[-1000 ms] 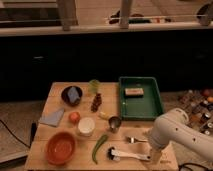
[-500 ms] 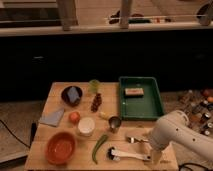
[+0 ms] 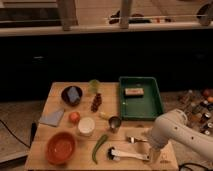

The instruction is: Place fork in red bowl

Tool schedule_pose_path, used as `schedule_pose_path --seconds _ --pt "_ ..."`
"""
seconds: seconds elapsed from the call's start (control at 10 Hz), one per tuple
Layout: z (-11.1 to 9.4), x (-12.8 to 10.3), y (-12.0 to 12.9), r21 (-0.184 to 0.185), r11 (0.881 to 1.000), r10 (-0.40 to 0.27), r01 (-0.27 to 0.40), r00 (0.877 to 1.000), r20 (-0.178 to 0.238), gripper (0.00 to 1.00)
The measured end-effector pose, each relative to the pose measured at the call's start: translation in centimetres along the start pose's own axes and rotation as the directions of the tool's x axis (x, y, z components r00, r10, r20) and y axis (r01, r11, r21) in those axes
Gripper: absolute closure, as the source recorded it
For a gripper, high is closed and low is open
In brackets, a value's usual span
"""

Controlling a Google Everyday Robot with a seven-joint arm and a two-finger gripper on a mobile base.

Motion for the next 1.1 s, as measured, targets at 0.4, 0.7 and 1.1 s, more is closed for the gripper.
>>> schedule_pose_path --seconds 0.4,0.7,1.1 --pt "0.2 0.0 -1.4 0.001 1.000 0.008 -0.008 1.000 -0.014 0.20" --pt "0.3 0.0 -2.7 0.021 1.000 0.018 -0.018 1.000 -0.024 0.20" --pt "0.5 -0.3 -4.1 0.044 0.999 0.023 -0.022 1.000 -0.012 0.20"
